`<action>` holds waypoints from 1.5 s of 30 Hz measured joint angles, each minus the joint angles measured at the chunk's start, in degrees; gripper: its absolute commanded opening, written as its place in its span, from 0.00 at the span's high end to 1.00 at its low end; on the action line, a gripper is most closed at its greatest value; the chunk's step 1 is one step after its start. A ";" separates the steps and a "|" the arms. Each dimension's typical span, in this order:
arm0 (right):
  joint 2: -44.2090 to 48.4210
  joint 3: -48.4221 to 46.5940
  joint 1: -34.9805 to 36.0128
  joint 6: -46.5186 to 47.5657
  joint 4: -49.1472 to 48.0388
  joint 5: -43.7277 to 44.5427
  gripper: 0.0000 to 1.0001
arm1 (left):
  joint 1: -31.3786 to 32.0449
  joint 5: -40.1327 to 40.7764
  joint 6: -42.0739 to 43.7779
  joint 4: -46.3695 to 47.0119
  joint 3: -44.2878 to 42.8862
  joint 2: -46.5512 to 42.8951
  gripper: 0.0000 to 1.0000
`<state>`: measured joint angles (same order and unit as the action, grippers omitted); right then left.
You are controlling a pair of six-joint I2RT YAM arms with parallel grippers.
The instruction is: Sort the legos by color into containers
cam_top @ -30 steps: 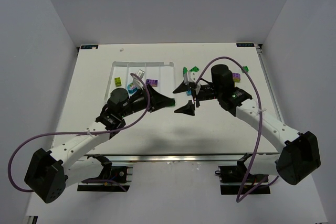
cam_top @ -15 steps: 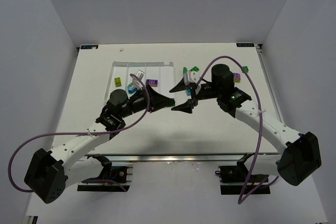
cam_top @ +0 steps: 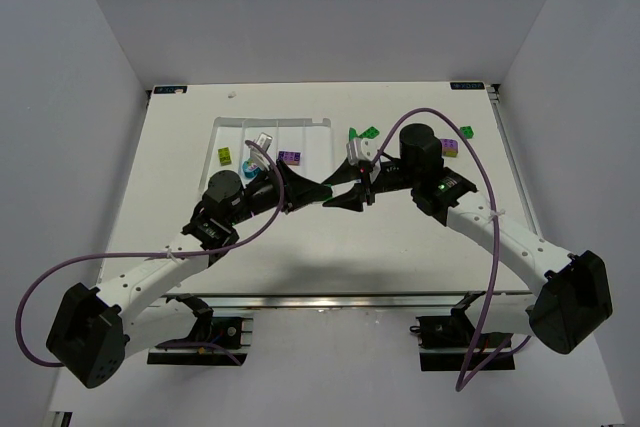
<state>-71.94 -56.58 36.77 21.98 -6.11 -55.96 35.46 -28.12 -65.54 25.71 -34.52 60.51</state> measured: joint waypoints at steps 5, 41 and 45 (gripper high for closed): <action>0.02 0.00 0.00 1.44 -0.02 0.09 0.73 | -0.07 0.42 -0.59 -0.17 0.00 -0.04 1.00; 0.98 0.00 0.31 3.93 1.75 0.28 0.85 | -0.87 3.41 1.70 -7.93 0.42 -7.08 0.55; 1.14 0.00 0.33 4.44 1.73 0.42 0.85 | -0.87 3.52 1.31 -8.07 0.42 -7.26 0.72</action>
<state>-70.81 -56.58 37.10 26.41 -4.38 -55.55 34.59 -24.60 -64.23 17.65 -34.11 53.25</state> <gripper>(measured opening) 0.441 0.470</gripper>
